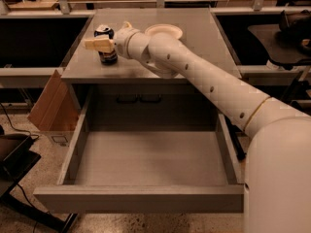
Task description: Pick pepsi can from top drawer and place on counter
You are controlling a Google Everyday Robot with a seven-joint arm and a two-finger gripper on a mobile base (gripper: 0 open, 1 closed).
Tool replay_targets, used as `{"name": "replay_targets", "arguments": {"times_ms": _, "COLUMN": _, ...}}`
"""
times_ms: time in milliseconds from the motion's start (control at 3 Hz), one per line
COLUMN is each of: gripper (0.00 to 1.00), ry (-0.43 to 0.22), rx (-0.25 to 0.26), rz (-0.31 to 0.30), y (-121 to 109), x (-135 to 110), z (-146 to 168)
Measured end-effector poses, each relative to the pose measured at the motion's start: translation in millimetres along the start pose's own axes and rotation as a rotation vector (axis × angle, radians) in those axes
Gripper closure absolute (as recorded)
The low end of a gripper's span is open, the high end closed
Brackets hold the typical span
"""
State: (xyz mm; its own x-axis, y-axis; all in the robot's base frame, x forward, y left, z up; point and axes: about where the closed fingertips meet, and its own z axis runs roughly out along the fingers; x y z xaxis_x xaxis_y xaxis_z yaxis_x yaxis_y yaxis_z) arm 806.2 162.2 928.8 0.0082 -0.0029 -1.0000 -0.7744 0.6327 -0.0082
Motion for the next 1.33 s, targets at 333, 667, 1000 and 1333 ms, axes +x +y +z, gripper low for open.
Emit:
{"name": "replay_targets", "arguments": {"times_ms": 333, "gripper": 0.00, "ry": 0.059, "rx": -0.093, "rz": -0.036, "y": 38.1, "x": -29.5, "z": -7.0}}
{"name": "replay_targets", "arguments": {"times_ms": 667, "gripper": 0.00, "ry": 0.128, "rx": -0.144, "rz": -0.109, "y": 61.1, "x": -116.9, "z": -39.8}}
{"name": "replay_targets", "arguments": {"times_ms": 1000, "gripper": 0.00, "ry": 0.235, "rx": -0.122, "rz": -0.178, "y": 60.5, "x": -169.2, "z": -75.2}}
{"name": "replay_targets", "arguments": {"times_ms": 1333, "gripper": 0.00, "ry": 0.376, "rx": -0.005, "rz": -0.169, "y": 26.0, "x": -193.6, "z": -150.2}}
